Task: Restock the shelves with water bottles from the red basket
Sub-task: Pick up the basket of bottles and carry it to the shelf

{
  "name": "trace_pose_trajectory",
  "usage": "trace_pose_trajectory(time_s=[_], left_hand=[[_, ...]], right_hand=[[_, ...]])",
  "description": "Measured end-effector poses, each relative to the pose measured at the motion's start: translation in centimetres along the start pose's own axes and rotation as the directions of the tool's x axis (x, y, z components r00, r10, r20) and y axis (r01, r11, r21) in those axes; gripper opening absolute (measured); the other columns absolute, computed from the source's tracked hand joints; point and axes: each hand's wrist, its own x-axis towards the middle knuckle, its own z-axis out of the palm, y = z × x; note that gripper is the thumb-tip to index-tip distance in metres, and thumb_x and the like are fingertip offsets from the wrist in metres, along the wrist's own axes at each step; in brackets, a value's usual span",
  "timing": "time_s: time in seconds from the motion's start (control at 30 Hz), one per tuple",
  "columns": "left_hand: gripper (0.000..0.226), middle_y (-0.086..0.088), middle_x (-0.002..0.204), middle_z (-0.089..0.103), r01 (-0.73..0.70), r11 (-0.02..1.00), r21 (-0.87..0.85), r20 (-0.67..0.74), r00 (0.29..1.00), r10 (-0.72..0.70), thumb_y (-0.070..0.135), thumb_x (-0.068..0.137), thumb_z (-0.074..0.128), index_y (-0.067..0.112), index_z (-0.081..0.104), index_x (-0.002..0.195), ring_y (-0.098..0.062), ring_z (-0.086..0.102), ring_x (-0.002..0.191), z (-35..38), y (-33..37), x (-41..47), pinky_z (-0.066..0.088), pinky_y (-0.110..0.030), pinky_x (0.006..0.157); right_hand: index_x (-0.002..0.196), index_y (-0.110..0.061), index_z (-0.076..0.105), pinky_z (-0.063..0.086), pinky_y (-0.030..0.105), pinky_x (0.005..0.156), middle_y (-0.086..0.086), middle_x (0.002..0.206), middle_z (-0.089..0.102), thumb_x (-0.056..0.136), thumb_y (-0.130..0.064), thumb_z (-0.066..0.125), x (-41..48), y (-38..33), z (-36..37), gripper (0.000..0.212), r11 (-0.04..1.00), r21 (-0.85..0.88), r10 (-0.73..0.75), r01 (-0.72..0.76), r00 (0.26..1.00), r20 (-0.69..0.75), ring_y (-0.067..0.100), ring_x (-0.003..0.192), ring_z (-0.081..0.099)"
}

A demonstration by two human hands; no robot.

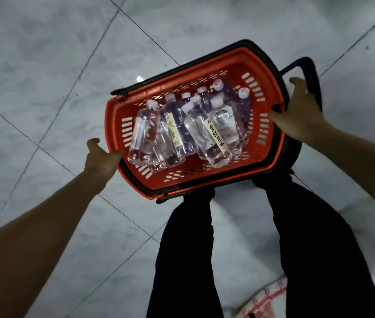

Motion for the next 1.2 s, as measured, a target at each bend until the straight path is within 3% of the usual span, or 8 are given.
trace_pose_trajectory(time_s=[0.3,0.43,0.63,0.77,0.93,1.0,1.1,1.2], left_hand=[[0.052,-0.012,0.128,0.06,0.28,0.939,-0.2,0.055,0.96,-0.274,0.011,0.086,0.07,0.018,0.05,0.133,-0.037,0.057,0.119,4.6,-3.3,7.0,0.049,-0.047,0.083],[0.052,-0.009,0.126,0.062,0.241,0.957,-0.161,0.159,0.963,-0.216,0.015,0.088,0.071,0.022,0.049,0.135,-0.033,0.059,0.113,3.8,-2.6,5.3,0.05,-0.046,0.079],[0.041,0.005,0.1,0.067,0.015,0.999,-0.045,0.214,0.977,-0.005,0.018,0.084,0.074,0.027,0.055,0.12,-0.018,0.064,0.089,1.7,2.4,-0.9,0.051,-0.031,0.058],[0.037,0.008,0.096,0.071,-0.229,0.961,0.155,0.244,0.951,0.188,0.034,0.08,0.075,0.033,0.061,0.115,-0.019,0.069,0.086,-0.6,9.5,-7.4,0.058,-0.034,0.061],[0.049,0.006,0.091,0.066,-0.497,0.769,0.402,0.215,0.868,0.449,0.056,0.068,0.054,0.026,0.064,0.106,-0.004,0.061,0.071,-2.9,20.1,-21.1,0.048,-0.027,0.066],[0.053,0.005,0.091,0.063,-0.566,0.673,0.477,0.219,0.817,0.533,0.062,0.072,0.048,0.026,0.065,0.107,-0.015,0.063,0.078,-3.7,24.4,-27.6,0.046,-0.031,0.074],[0.045,0.0,0.091,0.067,-0.652,0.555,0.516,0.222,0.728,0.649,0.065,0.077,0.049,0.027,0.064,0.096,-0.023,0.058,0.078,-4.5,31.4,-37.5,0.045,-0.035,0.074],[0.052,-0.01,0.089,0.071,-0.722,0.444,0.531,0.249,0.634,0.732,0.069,0.071,0.046,0.025,0.067,0.09,-0.033,0.063,0.083,-4.5,38.7,-46.6,0.047,-0.039,0.074]], right_hand=[[0.132,-0.019,0.042,0.044,0.025,0.079,-0.008,0.106,0.059,0.086,-0.03,0.068,5.6,5.7,4.2,0.054,0.979,0.197,-0.036,0.046,0.998,-0.056,0.016,0.091,0.058],[0.131,-0.014,0.048,0.05,0.036,0.094,0.004,0.121,0.06,0.082,-0.022,0.074,6.1,6.0,2.5,0.056,0.966,0.247,0.077,-0.074,0.997,-0.003,0.023,0.106,0.058],[0.127,-0.018,0.059,0.052,0.046,0.096,0.008,0.121,0.067,0.076,-0.015,0.081,-1.6,9.6,-3.5,0.056,0.898,0.39,0.21,-0.202,0.977,0.021,0.028,0.106,0.065],[0.098,-0.04,0.06,0.054,0.03,0.071,-0.016,0.088,0.069,0.067,-0.032,0.074,-10.4,12.0,-10.1,0.035,0.862,0.44,0.326,-0.251,0.94,-0.101,0.008,0.08,0.068],[0.108,-0.047,0.064,0.061,0.039,0.071,-0.009,0.091,0.074,0.059,-0.069,0.077,-21.5,18.2,-19.8,0.055,0.791,0.515,0.48,-0.33,0.857,-0.188,0.018,0.08,0.073],[0.104,-0.038,0.062,0.056,0.019,0.053,-0.001,0.08,0.072,0.059,-0.082,0.067,-26.1,21.0,-24.0,0.063,0.798,0.501,0.492,-0.335,0.842,-0.221,0.022,0.07,0.072],[0.099,-0.033,0.061,0.05,0.021,0.043,-0.008,0.072,0.07,0.058,-0.064,0.063,-32.1,20.4,-32.6,0.051,0.768,0.56,0.552,-0.312,0.767,-0.329,0.022,0.061,0.07],[0.089,-0.022,0.067,0.056,0.039,0.061,-0.003,0.068,0.07,0.053,-0.056,0.065,-37.5,18.4,-42.0,0.049,0.72,0.653,0.613,-0.234,0.655,-0.441,0.027,0.066,0.067]])
